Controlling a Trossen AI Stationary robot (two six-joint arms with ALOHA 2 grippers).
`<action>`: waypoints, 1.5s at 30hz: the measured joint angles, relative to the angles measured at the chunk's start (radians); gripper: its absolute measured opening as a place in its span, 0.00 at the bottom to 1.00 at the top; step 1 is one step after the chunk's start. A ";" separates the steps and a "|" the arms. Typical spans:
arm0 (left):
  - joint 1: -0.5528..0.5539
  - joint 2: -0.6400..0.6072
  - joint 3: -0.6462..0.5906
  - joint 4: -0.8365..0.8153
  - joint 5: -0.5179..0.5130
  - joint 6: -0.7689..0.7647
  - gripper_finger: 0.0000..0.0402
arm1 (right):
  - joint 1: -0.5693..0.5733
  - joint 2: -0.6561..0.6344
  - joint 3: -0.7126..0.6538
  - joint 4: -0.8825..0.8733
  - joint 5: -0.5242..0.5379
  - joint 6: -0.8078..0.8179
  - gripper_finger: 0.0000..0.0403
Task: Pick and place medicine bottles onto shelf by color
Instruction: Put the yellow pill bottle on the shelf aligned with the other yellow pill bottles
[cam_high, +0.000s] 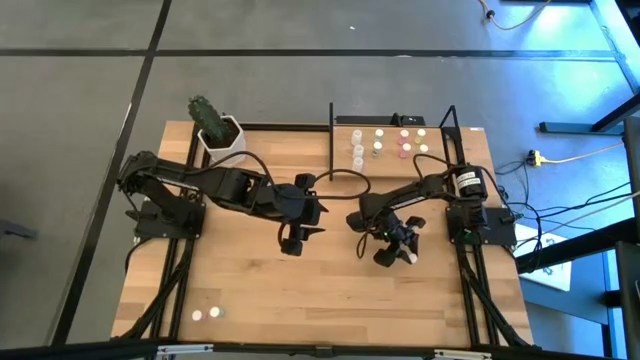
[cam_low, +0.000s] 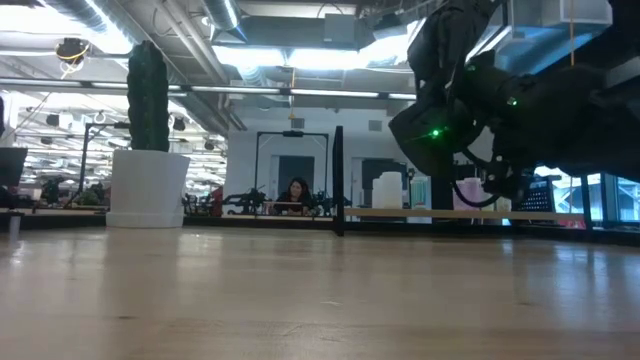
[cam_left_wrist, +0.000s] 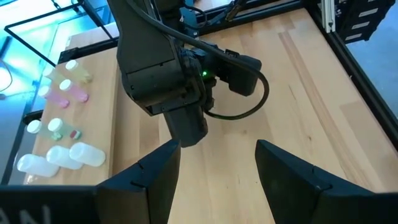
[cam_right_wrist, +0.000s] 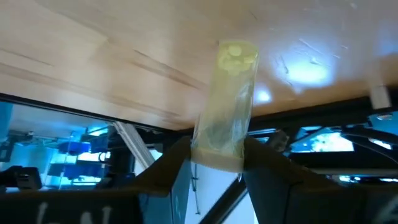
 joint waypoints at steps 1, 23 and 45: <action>0.000 0.000 0.000 -0.001 0.000 0.000 0.50 | 0.000 0.000 0.000 0.008 -0.008 0.008 0.33; 0.000 0.000 0.000 0.000 0.000 0.000 0.50 | -0.013 0.000 -0.001 0.118 -0.125 0.046 0.33; 0.000 0.000 0.000 0.000 0.000 0.001 0.50 | -0.016 -0.001 -0.002 0.112 -0.121 0.103 0.33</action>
